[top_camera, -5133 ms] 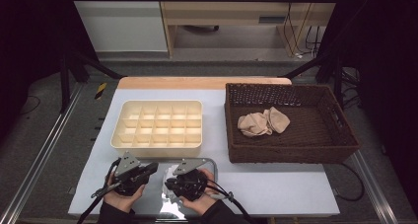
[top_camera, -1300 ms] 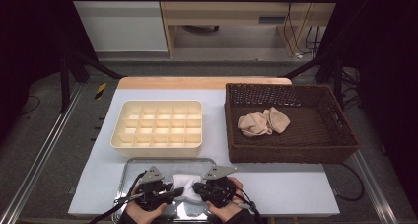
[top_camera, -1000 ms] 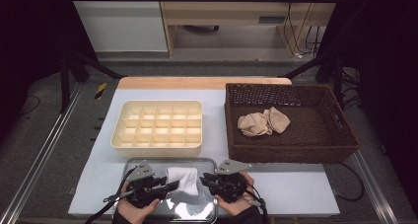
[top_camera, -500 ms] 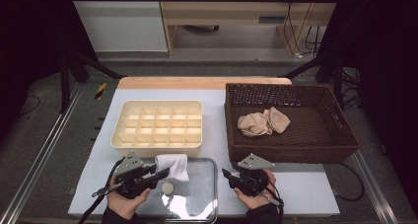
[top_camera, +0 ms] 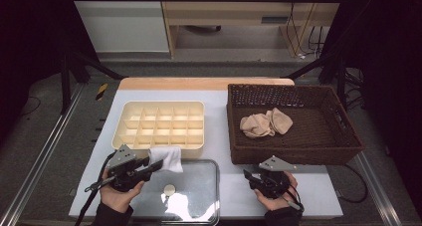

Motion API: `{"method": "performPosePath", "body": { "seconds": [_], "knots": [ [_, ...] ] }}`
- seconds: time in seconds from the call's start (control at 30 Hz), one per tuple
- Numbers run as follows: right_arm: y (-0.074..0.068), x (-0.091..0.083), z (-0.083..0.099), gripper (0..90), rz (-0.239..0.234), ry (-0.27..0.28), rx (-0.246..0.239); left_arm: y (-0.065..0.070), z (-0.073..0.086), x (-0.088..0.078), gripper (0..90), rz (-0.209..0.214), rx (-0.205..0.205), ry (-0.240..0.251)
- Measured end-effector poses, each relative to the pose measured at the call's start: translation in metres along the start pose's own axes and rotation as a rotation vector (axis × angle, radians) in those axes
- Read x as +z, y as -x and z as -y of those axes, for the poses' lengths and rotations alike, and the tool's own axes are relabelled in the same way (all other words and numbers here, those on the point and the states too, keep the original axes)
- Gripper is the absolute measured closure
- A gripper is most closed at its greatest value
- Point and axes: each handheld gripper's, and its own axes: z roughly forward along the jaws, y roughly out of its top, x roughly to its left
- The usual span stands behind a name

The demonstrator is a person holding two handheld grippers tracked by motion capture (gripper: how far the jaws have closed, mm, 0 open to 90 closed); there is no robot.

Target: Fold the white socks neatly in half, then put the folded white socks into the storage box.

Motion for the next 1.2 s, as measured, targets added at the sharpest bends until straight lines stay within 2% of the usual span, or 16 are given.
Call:
{"method": "performPosePath", "body": {
  "seconds": [0.5,0.63,0.9,1.2],
  "knots": [
    [0.018,-0.013,0.007,59.4,0.053,0.011,0.035,-0.024,-0.026,-0.013,67.1,-0.066,0.003,0.022],
    [0.020,-0.016,0.008,59.2,0.060,0.013,0.038,-0.029,-0.031,-0.012,67.1,-0.087,0.015,0.009],
    [0.020,-0.015,0.012,58.8,0.063,-0.001,0.029,-0.048,-0.044,-0.012,67.1,-0.135,0.002,0.012],
    [0.018,-0.015,0.012,56.7,0.056,0.020,0.035,-0.067,-0.047,0.000,67.1,-0.191,-0.016,-0.015]
  ]
}}
